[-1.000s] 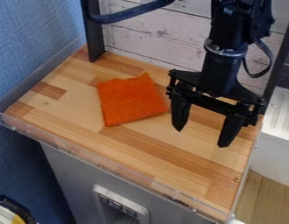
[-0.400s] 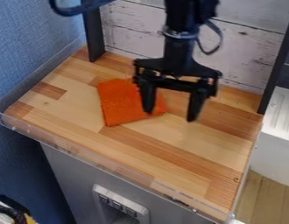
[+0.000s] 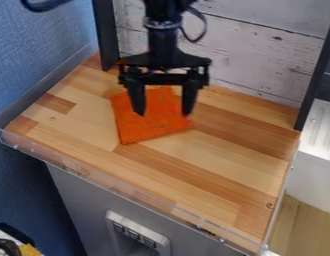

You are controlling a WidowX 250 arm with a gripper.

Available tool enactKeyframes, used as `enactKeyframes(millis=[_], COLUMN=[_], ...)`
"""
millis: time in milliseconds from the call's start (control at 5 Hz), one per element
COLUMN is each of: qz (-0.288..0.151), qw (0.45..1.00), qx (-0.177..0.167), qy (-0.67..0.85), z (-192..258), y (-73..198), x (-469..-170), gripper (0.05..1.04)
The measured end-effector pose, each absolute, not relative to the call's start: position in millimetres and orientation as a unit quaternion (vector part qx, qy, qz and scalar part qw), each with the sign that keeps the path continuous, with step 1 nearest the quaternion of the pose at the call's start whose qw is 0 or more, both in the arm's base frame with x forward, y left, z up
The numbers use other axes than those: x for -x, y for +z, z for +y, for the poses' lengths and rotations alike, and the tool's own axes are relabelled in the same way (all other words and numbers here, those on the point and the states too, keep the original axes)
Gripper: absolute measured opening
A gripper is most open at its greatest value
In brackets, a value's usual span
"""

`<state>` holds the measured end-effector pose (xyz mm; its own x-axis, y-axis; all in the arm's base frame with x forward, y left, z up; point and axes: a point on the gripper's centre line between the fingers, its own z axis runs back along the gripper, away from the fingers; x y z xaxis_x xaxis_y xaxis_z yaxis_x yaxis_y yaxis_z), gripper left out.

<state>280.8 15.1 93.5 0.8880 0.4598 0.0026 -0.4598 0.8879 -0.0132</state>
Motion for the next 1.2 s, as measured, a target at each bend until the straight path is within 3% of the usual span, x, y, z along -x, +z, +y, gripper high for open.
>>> enactKeyframes(millis=[400, 1200], qz=[-0.027, 0.001], qw=[0.952, 0.935], qx=[0.01, -0.019], qy=[0.305, 0.353], z=[51.5, 73.5], y=[96.2, 87.3], x=[-302.9, -331.6], gripper=[0.995, 0.973])
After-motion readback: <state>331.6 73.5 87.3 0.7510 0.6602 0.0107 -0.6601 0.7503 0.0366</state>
